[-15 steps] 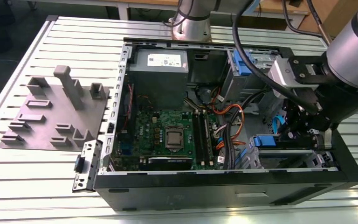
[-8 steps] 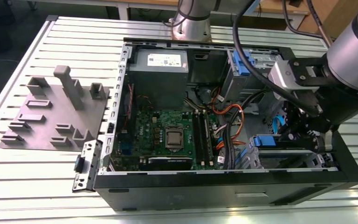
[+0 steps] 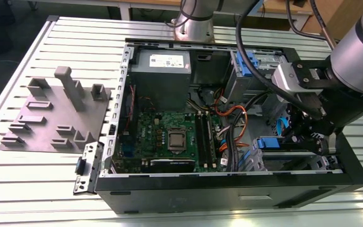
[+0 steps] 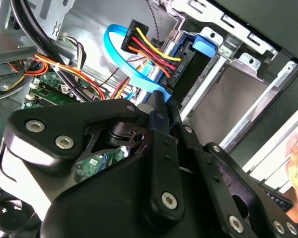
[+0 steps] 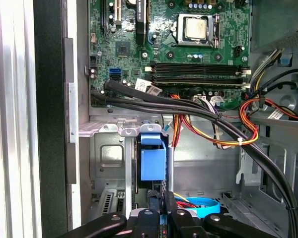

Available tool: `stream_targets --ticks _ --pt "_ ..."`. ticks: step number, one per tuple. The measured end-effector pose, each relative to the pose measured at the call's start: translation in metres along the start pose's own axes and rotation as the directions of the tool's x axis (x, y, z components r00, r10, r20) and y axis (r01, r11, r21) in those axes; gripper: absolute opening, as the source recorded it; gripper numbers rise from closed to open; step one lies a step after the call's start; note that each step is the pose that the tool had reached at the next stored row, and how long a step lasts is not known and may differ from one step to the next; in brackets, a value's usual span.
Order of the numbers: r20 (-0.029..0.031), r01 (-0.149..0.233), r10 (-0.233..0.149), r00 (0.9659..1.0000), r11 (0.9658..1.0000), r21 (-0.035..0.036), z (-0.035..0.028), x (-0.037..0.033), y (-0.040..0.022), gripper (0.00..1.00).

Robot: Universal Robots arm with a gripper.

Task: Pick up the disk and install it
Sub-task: 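Insert the second disk wire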

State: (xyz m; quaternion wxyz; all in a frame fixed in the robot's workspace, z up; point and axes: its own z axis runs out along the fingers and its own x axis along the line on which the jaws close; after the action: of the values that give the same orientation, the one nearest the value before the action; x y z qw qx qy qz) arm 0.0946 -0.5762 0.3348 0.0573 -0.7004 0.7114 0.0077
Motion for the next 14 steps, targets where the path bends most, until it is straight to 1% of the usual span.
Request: stream_targets --ticks 3,7,13,14 --pt "0.001 0.0 0.0 1.0 1.0 0.0 0.0003 0.0 -0.0003 0.16" --pt "0.0047 0.0 0.0 1.0 1.0 0.0 0.0007 0.0 -0.0005 0.16" --pt "0.0047 -0.001 0.001 1.0 1.0 0.0 0.0017 0.0003 -0.0005 0.16" --pt "0.006 -0.002 0.002 1.0 1.0 0.0 0.0025 0.0004 -0.0005 0.16"
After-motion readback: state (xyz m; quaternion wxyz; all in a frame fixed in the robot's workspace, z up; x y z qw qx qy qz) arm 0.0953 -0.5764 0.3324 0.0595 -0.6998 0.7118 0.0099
